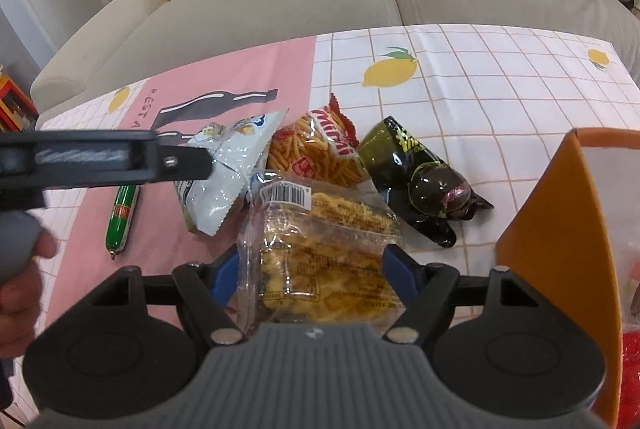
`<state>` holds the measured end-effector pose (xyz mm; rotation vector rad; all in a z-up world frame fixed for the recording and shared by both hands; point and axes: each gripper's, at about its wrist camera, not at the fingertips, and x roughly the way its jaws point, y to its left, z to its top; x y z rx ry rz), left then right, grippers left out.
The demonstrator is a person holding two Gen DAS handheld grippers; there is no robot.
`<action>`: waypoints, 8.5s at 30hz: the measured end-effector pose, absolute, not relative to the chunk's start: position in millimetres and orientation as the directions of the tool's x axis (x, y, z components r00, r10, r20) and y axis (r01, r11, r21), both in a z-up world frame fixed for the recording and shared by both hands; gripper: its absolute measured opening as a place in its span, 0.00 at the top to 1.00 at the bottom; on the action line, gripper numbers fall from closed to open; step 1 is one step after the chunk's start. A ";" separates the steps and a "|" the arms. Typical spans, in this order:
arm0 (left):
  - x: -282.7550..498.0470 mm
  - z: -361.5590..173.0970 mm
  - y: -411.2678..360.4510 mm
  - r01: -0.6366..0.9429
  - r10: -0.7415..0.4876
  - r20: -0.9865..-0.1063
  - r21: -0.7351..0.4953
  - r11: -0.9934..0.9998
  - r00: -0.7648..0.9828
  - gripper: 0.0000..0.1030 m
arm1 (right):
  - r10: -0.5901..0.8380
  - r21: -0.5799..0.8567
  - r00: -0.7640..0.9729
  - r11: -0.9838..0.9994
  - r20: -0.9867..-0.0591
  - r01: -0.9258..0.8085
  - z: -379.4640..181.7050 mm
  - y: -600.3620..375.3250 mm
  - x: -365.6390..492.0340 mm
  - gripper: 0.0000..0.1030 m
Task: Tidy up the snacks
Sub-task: 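Grasp the white chip bag with the left tool while the right tool grasps the clear bread bag, then carry both bags over the orange box and lower them inside, then open both tools to drop the bags and lift out of the box, then move the left tool to the green sausage while the right tool reaches the clear nut bag, then grasp the green sausage with the left tool while the right tool grasps the clear nut bag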
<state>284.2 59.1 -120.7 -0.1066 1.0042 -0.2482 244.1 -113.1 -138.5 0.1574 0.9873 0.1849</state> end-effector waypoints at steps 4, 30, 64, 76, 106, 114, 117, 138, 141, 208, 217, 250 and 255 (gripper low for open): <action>288.9 -129.5 55.1 0.159 -0.276 -0.833 -0.227 0.961 0.479 0.10 | 0.219 0.204 0.535 0.975 -0.816 -0.088 -139.0 -113.3 243.8 0.36; 209.7 -86.3 66.0 0.129 -0.201 -0.832 -0.157 0.979 0.516 0.39 | 0.210 0.161 0.594 0.978 -0.776 -0.135 -100.1 -106.2 196.7 0.80; 85.3 24.5 -59.5 0.370 -0.354 -0.753 -0.159 0.915 0.554 0.39 | 0.247 0.260 0.697 0.961 -0.673 -0.089 28.0 -243.9 52.5 0.81; 126.5 3.7 -174.2 0.567 -0.448 -0.777 -0.145 0.811 0.442 0.39 | 0.023 0.167 0.703 0.976 -0.711 0.137 13.9 -344.7 64.3 0.82; 167.6 -101.4 -267.6 0.630 -0.382 -0.901 -0.177 0.756 0.206 0.37 | -0.024 0.089 0.491 0.974 -0.871 0.206 -79.4 -413.9 123.0 0.82; 164.5 -104.8 -269.7 0.643 -0.352 -0.912 -0.141 0.753 0.211 0.31 | 0.009 0.120 0.427 0.965 -0.904 0.233 -95.9 -415.2 129.4 0.79; 164.9 -104.6 -268.8 0.645 -0.350 -0.913 -0.139 0.751 0.212 0.28 | 0.002 0.110 0.420 0.966 -0.908 0.233 -95.7 -413.1 129.2 0.76; 140.4 -41.5 -231.1 0.632 -0.326 -0.890 -0.057 0.773 0.318 0.19 | -0.061 0.080 0.490 0.962 -0.870 0.261 -31.5 -389.2 111.0 0.25; 135.3 -31.0 -213.4 0.603 -0.316 -0.878 -0.040 0.797 0.359 0.19 | -0.062 0.098 0.530 0.958 -0.846 0.269 -17.6 -377.8 101.2 0.22; 226.0 -112.2 134.9 -0.030 0.031 -0.790 0.015 0.999 0.612 0.20 | 0.136 0.013 0.609 0.979 -0.782 -0.202 -118.2 -71.9 192.0 0.20; 262.4 -144.1 139.0 -0.051 0.054 -0.802 0.030 0.998 0.595 0.25 | 0.136 0.007 0.565 0.974 -0.814 -0.225 -143.0 -61.8 220.6 0.20; 206.5 -154.8 79.0 0.125 -0.131 -0.900 -0.085 0.988 0.415 0.76 | 0.081 0.072 0.515 0.997 -0.853 -0.038 -151.5 -98.3 165.6 0.57; 175.6 -154.1 69.1 0.170 -0.209 -0.905 -0.155 0.973 0.371 0.76 | 0.078 0.077 0.518 0.997 -0.852 -0.024 -151.7 -106.9 149.6 0.57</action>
